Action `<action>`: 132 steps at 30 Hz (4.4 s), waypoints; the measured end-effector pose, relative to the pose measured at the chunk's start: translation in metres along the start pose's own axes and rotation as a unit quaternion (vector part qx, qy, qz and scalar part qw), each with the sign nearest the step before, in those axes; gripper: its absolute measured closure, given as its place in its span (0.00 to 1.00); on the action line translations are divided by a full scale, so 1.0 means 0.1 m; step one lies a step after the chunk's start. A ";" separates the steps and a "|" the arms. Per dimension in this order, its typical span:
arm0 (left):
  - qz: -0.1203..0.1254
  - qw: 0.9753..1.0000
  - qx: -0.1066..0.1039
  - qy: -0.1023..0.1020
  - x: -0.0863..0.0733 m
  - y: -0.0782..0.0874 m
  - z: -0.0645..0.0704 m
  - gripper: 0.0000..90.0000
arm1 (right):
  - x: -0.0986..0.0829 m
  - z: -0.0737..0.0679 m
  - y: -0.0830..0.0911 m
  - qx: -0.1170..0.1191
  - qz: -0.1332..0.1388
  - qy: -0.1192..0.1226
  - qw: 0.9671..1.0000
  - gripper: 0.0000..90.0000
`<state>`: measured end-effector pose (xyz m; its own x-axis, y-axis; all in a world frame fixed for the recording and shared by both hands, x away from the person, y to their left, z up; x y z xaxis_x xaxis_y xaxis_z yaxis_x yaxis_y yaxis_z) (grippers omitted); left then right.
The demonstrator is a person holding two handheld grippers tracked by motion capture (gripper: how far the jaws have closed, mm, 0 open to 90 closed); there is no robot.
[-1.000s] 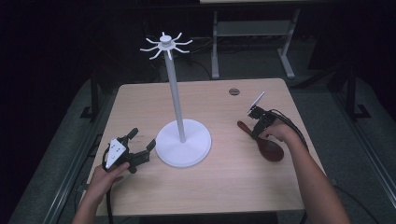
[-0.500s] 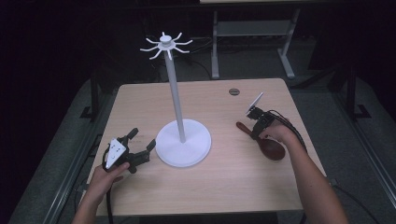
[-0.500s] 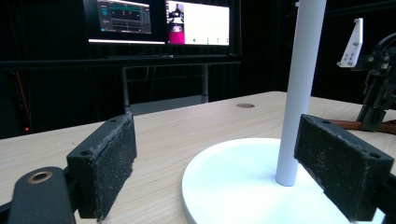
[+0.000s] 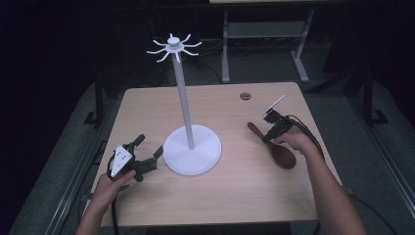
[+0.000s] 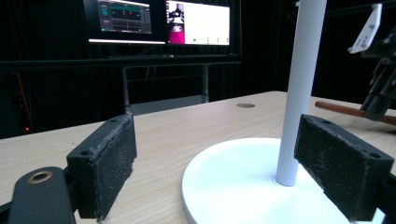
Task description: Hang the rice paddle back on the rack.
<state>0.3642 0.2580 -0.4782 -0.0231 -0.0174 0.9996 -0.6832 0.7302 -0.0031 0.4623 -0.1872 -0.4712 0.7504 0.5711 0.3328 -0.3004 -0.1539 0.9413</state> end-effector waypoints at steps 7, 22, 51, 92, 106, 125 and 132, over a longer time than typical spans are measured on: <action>-0.001 1.000 0.000 -0.001 0.00 0.00 0.00 0.14 | -0.04 -0.03 0.13 0.019 0.057 -0.022 0.998 0.87; 0.002 1.000 0.002 0.005 0.00 0.00 -0.01 0.14 | -0.09 -0.22 0.41 0.051 0.174 -0.044 0.982 0.87; 0.000 1.000 0.001 -0.001 0.00 0.00 -0.01 0.14 | 0.16 -0.71 1.36 0.093 0.400 -0.008 0.912 0.87; 0.001 1.000 0.001 -0.001 0.00 0.00 0.00 0.14 | 0.82 -1.25 2.23 0.132 0.511 0.067 0.847 0.87; 0.001 1.000 0.000 -0.002 0.00 0.00 0.00 0.14 | 1.01 -1.37 2.33 0.144 0.518 0.077 0.839 0.87; 0.002 1.000 -0.001 -0.005 0.01 0.00 0.00 0.14 | 1.18 -1.46 2.27 0.130 0.509 0.083 0.847 0.86; 0.001 1.000 0.000 -0.006 0.01 0.00 0.01 0.14 | 1.17 -1.46 2.27 0.128 0.505 0.086 0.849 0.83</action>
<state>0.3638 0.2576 -0.4777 -0.0342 -0.0240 0.9991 -0.6825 0.7309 -0.0058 0.3960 -0.0373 -0.2272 0.0825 0.1495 0.9853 -0.5848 -0.7933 0.1694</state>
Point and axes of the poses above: each handheld gripper's, and its own axes: y roughly backward along the jaws, x roughly out of its top, z roughly to its right, the point moved 5 cm from there along -y, roughly forward along the jaws, and after that the axes turned 13 degrees about -x, right-handed, at the moved point
